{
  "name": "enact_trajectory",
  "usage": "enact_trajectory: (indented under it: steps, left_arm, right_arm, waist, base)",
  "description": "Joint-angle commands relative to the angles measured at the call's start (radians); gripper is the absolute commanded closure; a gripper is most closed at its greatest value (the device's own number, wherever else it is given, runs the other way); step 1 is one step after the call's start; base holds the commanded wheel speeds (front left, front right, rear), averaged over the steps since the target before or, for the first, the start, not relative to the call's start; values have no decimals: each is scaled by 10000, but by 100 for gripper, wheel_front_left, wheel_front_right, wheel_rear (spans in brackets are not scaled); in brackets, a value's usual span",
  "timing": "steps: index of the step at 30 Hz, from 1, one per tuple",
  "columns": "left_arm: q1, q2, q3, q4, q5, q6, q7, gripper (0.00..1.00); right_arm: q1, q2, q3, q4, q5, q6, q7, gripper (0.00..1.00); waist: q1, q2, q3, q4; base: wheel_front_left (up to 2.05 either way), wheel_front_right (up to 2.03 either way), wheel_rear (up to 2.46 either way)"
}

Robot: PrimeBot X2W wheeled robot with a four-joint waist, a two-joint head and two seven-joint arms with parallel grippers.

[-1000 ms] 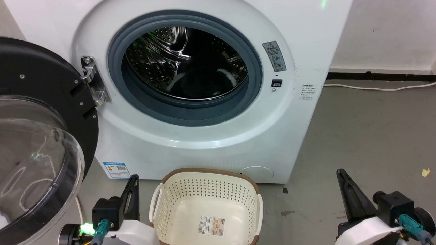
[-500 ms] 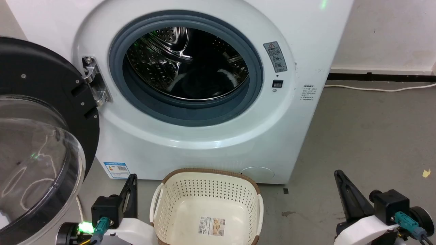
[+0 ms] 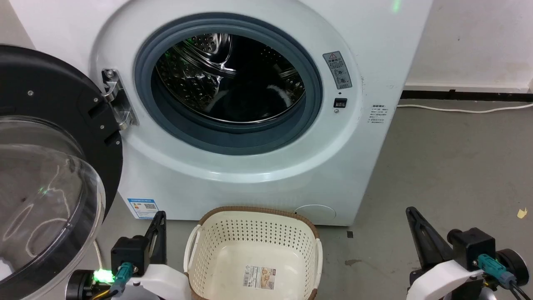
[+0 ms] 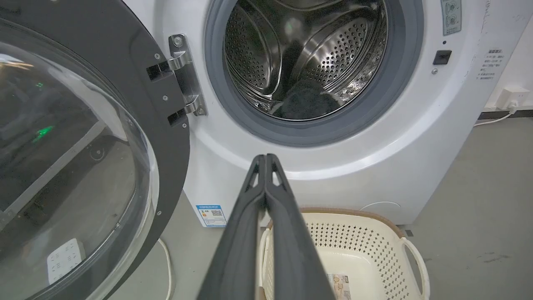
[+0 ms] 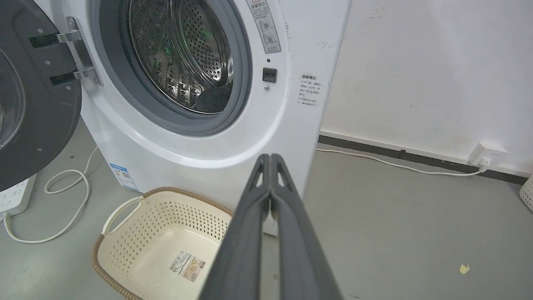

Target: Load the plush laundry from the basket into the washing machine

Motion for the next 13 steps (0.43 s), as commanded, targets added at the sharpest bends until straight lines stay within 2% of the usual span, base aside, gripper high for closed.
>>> enact_trajectory:
  steps: [1, 13]
  left_arm:
    - [-159, -3, 64, -80, 94, -52, 62, 100]
    - [-162, -3, 70, -87, 103, -55, 78, 100]
  right_arm:
    - [-118, -10, 11, 36, -74, -9, 60, 100]
    - [-122, -10, 12, 37, -81, -9, 76, 100]
  waist:
    - [0, 0, -2, 4]
    - [0, 0, -3, 5]
  base:
    - [0, 0, 0]
    - [0, 0, 0]
